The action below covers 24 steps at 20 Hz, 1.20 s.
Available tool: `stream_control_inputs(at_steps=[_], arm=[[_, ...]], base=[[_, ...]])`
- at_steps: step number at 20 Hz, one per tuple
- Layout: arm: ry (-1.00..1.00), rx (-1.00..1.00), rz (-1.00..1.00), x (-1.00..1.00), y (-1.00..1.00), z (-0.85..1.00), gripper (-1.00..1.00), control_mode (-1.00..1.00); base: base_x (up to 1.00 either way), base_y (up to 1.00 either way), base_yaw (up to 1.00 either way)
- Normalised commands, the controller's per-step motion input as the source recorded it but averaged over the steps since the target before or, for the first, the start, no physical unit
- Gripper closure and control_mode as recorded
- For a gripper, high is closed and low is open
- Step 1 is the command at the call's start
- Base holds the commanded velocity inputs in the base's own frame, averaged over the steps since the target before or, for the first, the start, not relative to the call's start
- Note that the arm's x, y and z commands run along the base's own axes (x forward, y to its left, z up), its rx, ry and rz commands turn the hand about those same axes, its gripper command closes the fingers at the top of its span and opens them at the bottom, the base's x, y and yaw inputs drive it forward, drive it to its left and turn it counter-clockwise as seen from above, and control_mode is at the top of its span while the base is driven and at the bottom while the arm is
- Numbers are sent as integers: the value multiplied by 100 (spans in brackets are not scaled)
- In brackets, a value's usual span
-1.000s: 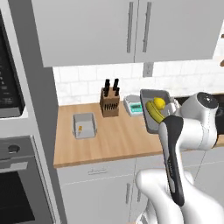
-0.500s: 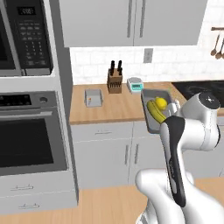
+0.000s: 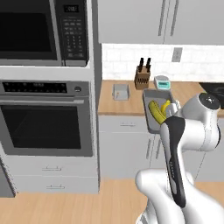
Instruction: Take the meat container that has the shrimp and place it on the second highest rack of the freezer. Then take the vegetable container that has the lemon and cucumber and place it on the highest rack of the freezer.
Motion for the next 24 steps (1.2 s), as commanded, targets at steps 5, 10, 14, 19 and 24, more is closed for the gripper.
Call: stream_control_inputs(at_steps=[5,10,14,19,24], arm=[[0,0,0,0,0,0,100,100],[0,0,0,0,0,0,100,100],[0,0,0,0,0,0,100,100],[0,0,0,0,0,0,100,100],[0,0,0,0,0,0,100,100]], base=[[0,100,22],[4,100,24],[26,100,34],[25,100,45],[49,100,44]])
